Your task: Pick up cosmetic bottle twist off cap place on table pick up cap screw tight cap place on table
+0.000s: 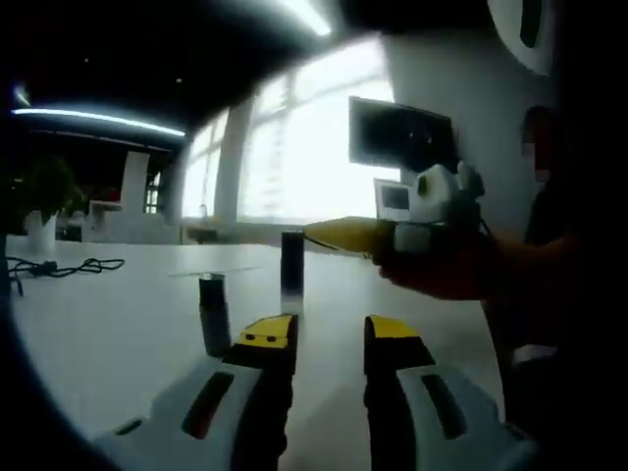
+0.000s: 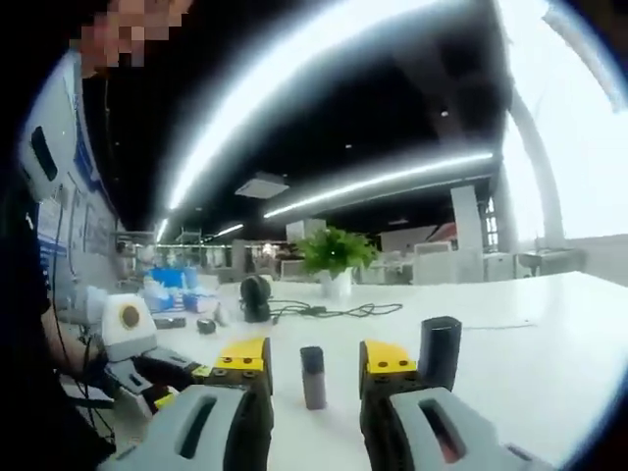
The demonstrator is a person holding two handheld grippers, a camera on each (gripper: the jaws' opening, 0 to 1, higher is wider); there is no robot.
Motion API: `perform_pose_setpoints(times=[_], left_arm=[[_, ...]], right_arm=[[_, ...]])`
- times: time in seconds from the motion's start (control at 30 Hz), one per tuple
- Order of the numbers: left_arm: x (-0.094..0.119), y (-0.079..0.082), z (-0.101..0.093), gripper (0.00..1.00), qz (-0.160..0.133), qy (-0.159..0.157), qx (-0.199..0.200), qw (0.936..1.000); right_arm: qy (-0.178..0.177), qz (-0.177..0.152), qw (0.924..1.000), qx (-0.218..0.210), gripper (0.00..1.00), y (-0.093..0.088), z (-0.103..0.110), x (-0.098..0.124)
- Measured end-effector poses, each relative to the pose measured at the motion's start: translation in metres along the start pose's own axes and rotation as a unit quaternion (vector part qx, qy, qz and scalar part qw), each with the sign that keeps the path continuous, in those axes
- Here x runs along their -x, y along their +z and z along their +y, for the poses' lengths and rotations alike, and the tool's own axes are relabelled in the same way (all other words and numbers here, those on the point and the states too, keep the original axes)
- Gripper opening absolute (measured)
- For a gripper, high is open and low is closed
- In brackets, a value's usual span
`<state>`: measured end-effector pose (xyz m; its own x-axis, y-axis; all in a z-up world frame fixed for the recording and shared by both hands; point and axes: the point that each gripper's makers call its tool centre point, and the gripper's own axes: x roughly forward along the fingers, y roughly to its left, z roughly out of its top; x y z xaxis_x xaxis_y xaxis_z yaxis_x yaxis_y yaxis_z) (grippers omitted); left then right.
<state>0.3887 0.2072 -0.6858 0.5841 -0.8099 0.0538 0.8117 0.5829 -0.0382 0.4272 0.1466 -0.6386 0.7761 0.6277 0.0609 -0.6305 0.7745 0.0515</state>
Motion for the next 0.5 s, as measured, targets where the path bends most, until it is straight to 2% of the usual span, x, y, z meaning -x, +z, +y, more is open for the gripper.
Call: perform_pose_setpoints(times=[0.13,0.27,0.5], left_arm=[[0.0,-0.001,-0.001,0.19,0.002,-0.001,-0.005,1.0],[-0.001,-0.001,-0.003,0.19,0.006,-0.002,-0.011,0.9999],[-0.002,-0.004,-0.002,0.19,0.013,0.004,-0.018,0.9998]], right_arm=[[0.006,-0.002,1.0,-0.003,0.3,-0.006,0.0,0.021],[0.017,0.01,0.9997,0.01,0.34,-0.021,0.002,0.044],[0.002,0.029,0.9993,0.021,0.41,-0.048,-0.01,0.071]])
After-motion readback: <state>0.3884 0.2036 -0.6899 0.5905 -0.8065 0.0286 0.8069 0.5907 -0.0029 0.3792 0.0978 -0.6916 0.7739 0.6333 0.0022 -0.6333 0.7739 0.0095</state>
